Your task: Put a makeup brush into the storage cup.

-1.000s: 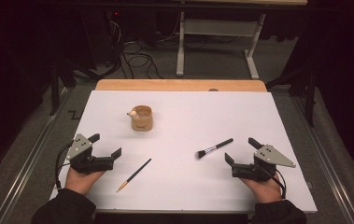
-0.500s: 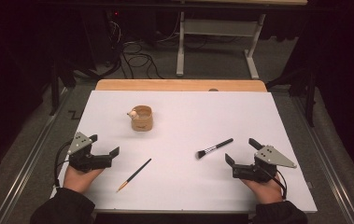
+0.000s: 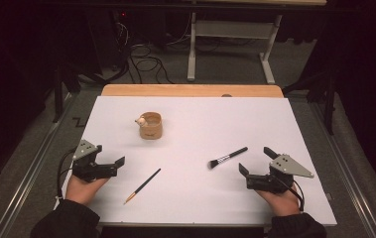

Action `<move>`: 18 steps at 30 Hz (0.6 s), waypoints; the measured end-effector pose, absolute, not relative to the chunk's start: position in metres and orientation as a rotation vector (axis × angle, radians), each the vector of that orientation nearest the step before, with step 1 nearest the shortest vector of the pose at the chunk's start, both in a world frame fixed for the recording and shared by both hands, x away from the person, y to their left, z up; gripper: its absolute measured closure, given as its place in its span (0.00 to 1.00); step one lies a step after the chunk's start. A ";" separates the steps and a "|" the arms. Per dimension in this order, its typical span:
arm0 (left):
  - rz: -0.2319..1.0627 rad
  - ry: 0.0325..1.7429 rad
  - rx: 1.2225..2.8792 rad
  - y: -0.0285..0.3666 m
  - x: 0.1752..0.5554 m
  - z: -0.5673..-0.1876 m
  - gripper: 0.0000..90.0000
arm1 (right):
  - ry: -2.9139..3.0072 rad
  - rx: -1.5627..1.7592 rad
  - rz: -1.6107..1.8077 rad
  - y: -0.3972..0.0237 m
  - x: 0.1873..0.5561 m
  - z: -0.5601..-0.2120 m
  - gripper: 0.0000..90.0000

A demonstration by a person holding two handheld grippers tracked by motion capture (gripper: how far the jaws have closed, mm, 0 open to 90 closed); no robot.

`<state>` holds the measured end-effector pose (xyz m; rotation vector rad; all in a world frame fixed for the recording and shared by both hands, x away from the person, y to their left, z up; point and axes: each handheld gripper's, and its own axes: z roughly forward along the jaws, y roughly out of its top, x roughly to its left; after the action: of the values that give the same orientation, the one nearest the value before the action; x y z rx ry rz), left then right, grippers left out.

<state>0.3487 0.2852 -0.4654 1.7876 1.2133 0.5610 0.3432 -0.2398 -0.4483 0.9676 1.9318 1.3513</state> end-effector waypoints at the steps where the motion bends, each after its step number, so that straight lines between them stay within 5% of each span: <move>1: 0.561 1.213 1.788 0.285 0.349 -0.465 0.04 | 1.932 0.968 1.352 -0.240 0.343 -0.448 0.00; 18: 0.543 1.251 1.884 0.281 0.352 -0.470 0.06 | 1.939 0.965 1.346 -0.240 0.344 -0.449 0.00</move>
<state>0.3517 0.2805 -0.4704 1.8842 1.2513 0.5431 0.3437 -0.2401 -0.4485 0.9653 1.9393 1.3458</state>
